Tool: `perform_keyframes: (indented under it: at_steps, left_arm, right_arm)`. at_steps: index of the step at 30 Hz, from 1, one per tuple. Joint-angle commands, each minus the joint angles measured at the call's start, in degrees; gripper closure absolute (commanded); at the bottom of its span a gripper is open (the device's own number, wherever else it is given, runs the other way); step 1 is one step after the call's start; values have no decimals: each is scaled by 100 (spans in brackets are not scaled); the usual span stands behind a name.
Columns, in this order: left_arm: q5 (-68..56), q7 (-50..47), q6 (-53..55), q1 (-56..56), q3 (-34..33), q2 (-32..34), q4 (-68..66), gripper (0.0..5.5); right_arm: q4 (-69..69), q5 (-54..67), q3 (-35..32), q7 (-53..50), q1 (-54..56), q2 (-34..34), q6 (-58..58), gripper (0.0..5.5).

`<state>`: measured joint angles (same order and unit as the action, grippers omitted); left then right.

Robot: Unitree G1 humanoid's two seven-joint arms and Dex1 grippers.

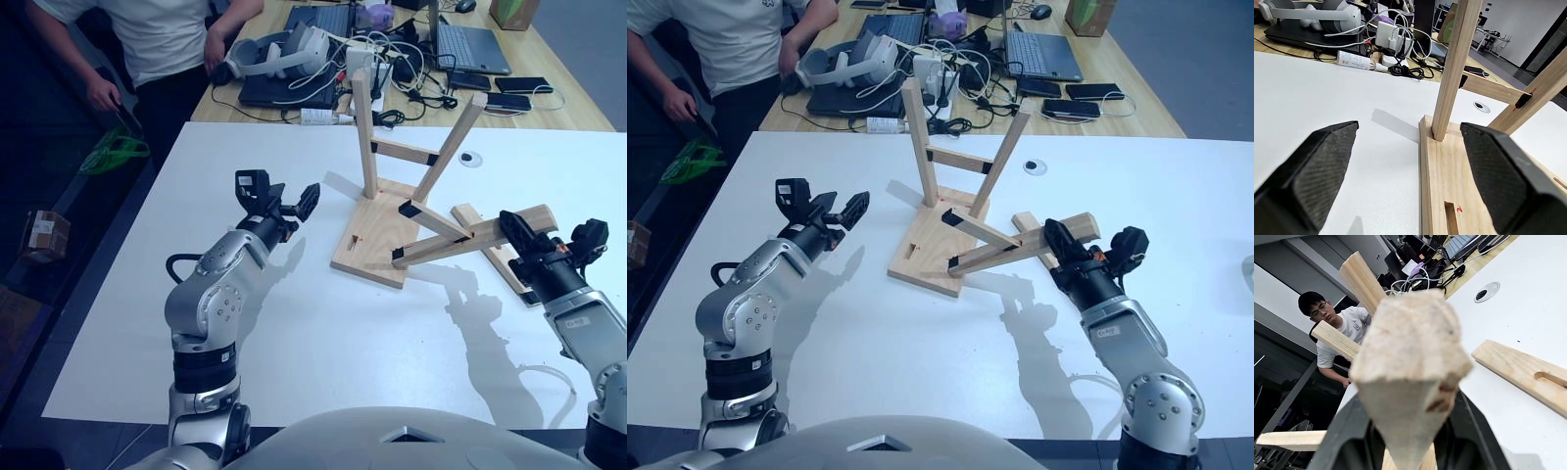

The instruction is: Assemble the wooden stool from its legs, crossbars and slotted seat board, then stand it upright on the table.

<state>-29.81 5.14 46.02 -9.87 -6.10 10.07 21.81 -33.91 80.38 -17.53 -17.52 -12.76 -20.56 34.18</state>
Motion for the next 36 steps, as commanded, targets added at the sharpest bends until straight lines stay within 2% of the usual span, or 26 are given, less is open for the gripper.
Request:
perform_keyframes:
  at_steps: [1,9,16,21,28,36]
  left_arm:
    - [31,-91,123,-74,-18,-37,62,165]
    - [24,-228,176,-175,-101,-67,27,165]
    - [48,-303,139,-273,-72,-176,-43,165]
    - [105,-331,37,-403,-6,-306,-178,165]
    - [213,-261,-103,-595,79,-424,-390,165]
    - [284,-191,-137,-696,92,-412,-482,165]
  right_arm:
    - [9,-738,241,-179,-27,-67,72,450]
    - [92,-1882,323,-45,155,-613,257,450]
    - [192,-1932,383,-45,554,-882,781,450]
    - [680,-1800,605,287,1383,-1267,1394,450]
    - [1798,-2042,1212,799,2746,-1052,2064,450]
    - [1893,-2501,1635,1291,2678,-930,2349,450]
